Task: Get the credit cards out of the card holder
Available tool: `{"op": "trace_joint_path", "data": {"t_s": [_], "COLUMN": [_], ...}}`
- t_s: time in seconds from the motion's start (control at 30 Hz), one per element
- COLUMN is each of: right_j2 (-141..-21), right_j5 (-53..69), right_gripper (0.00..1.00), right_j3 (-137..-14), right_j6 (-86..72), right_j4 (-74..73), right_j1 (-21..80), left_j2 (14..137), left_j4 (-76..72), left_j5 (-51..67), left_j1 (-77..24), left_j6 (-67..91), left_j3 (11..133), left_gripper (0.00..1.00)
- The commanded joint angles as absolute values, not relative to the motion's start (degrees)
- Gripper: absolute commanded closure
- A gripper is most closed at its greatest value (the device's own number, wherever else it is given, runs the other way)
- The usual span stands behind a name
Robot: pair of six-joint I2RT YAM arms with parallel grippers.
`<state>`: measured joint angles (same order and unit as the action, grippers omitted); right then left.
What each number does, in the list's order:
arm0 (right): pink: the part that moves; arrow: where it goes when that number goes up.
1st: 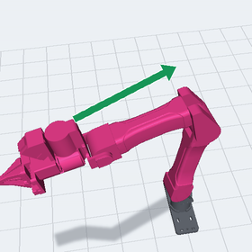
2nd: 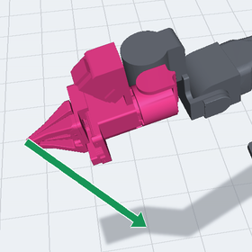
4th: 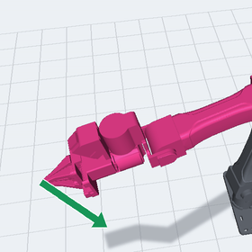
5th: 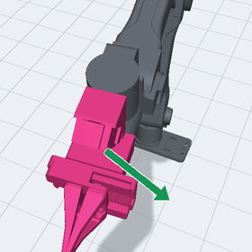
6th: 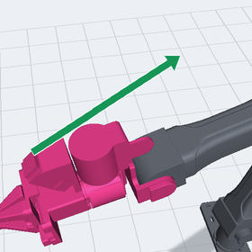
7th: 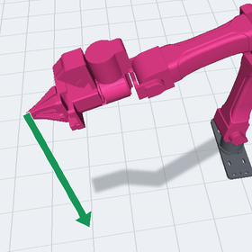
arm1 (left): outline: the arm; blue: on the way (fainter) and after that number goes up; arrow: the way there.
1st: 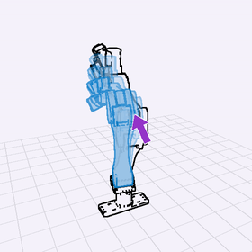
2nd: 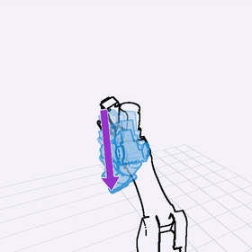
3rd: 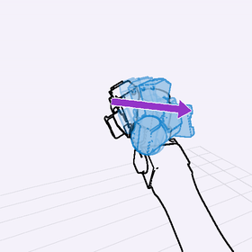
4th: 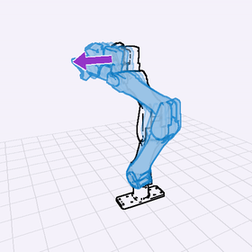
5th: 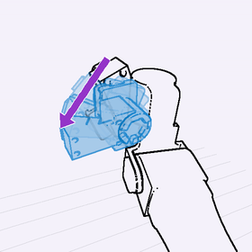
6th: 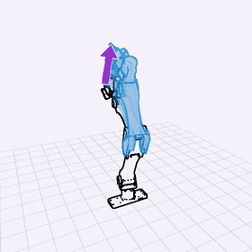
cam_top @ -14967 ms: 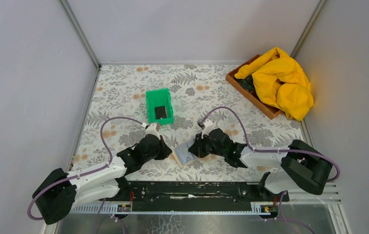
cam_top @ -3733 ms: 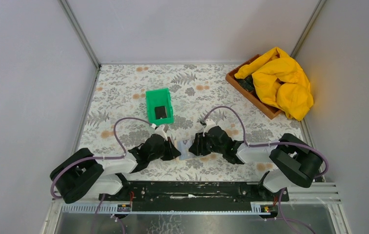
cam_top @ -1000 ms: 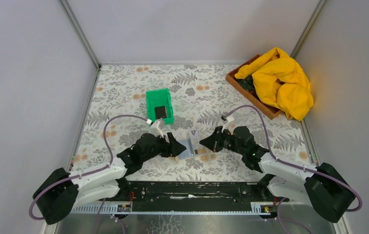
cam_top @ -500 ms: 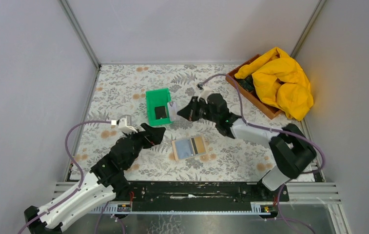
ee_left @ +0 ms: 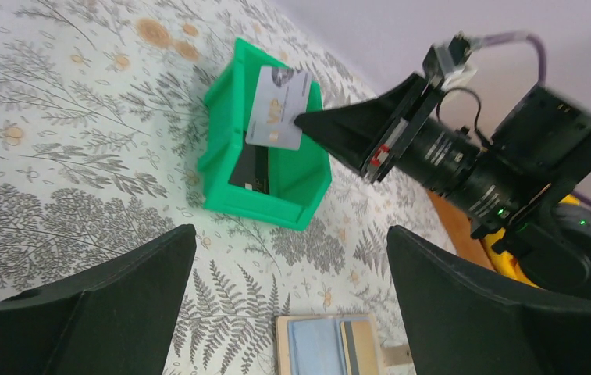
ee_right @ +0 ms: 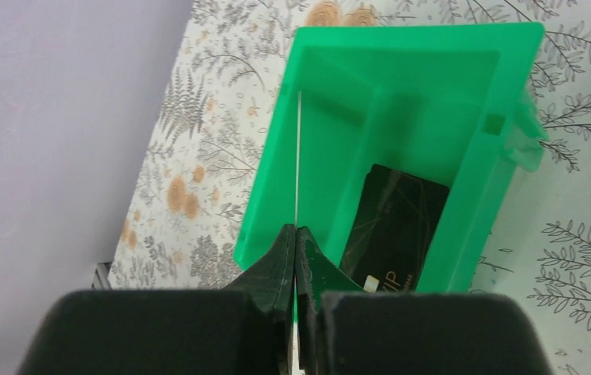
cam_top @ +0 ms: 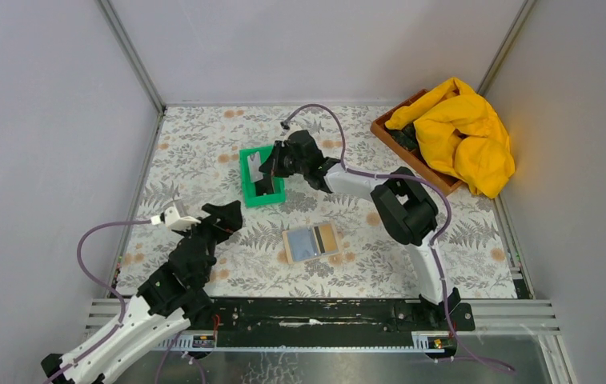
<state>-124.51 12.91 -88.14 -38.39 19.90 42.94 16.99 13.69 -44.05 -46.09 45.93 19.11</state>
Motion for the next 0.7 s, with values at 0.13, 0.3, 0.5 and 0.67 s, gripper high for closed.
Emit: {"op": "trace_joint_path", "data": {"t_s": [0.13, 0.3, 0.5, 0.67], "right_j2": [-128.2, -130.6, -133.6, -135.0], "right_j5": [10.6, 10.7, 9.1, 8.1], "right_gripper": [1.0, 1.0, 1.0, 1.0], "right_j3": [-97.5, -99.8, -103.0, -104.7], "right_j6": [-35.3, -35.0, -34.4, -33.6], "right_j4": [13.6, 11.5, 8.2, 6.4], "right_j1": [43.3, 43.9, 45.3, 45.9], "left_j2": [8.6, 12.0, 13.3, 12.0], "left_j4": [17.7, 17.6, 17.1, 17.0], "left_j5": [-51.5, -51.1, -50.3, -49.9], "left_j1": [-45.9, -45.9, -45.9, -45.9], "left_j6": [47.2, 47.2, 47.3, 47.1], "left_j3": [15.0, 16.0, 16.2, 15.8], "left_gripper": [0.02, 0.01, 0.0, 0.0]}}
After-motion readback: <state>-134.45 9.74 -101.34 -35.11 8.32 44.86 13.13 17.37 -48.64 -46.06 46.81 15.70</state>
